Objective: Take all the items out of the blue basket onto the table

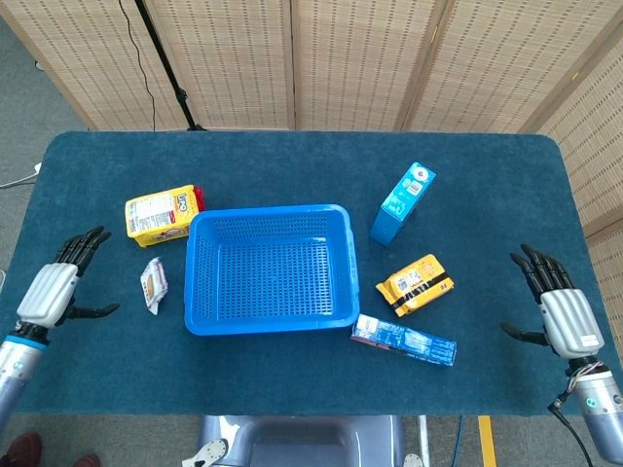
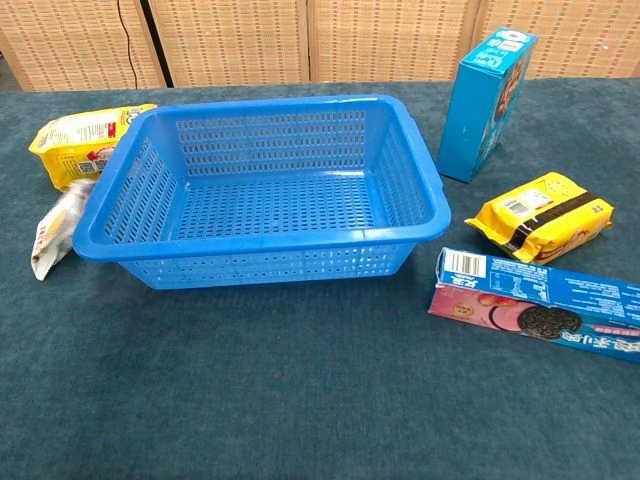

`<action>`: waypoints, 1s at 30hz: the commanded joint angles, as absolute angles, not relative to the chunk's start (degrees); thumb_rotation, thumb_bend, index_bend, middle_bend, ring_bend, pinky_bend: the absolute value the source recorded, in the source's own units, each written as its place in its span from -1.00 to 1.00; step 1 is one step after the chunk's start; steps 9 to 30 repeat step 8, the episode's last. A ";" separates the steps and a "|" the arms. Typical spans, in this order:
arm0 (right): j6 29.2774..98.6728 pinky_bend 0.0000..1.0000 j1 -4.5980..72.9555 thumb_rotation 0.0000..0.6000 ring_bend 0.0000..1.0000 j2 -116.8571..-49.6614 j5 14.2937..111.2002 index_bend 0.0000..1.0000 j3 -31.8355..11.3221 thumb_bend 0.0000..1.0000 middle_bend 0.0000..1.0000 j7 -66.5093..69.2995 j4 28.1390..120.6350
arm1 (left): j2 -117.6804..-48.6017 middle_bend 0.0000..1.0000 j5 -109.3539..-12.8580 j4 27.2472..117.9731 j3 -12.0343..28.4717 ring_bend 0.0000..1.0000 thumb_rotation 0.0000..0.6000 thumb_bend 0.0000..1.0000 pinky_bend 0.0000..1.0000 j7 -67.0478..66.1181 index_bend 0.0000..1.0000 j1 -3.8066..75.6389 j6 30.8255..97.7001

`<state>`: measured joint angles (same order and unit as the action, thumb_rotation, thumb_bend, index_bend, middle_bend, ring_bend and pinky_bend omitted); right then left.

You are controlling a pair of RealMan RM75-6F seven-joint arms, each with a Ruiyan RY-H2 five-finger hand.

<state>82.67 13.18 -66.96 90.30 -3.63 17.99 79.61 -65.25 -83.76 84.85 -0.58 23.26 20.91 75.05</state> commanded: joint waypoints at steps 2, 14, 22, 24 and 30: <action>83.47 -0.86 12.89 1.00 -1.00 -66.83 90.74 -1.00 -3.65 -1.00 -1.00 17.45 79.69 | -65.63 -1.00 -84.42 85.29 -1.35 -1.00 1.00 -0.86 -1.00 22.02 -1.00 15.71 80.90; 85.64 -0.89 12.00 1.00 -1.00 -67.76 90.26 -1.00 -4.42 -1.00 -1.00 12.25 79.28 | -66.22 -1.00 -82.92 85.44 -2.19 -1.00 1.00 -0.86 -1.00 16.15 -1.00 9.19 87.54; 85.64 -0.89 12.00 1.00 -1.00 -67.76 90.26 -1.00 -4.42 -1.00 -1.00 12.25 79.28 | -66.22 -1.00 -82.92 85.44 -2.19 -1.00 1.00 -0.86 -1.00 16.15 -1.00 9.19 87.54; 85.64 -0.89 12.00 1.00 -1.00 -67.76 90.26 -1.00 -4.42 -1.00 -1.00 12.25 79.28 | -66.22 -1.00 -82.92 85.44 -2.19 -1.00 1.00 -0.86 -1.00 16.15 -1.00 9.19 87.54; 85.64 -0.89 12.00 1.00 -1.00 -67.76 90.26 -1.00 -4.42 -1.00 -1.00 12.25 79.28 | -66.22 -1.00 -82.92 85.44 -2.19 -1.00 1.00 -0.86 -1.00 16.15 -1.00 9.19 87.54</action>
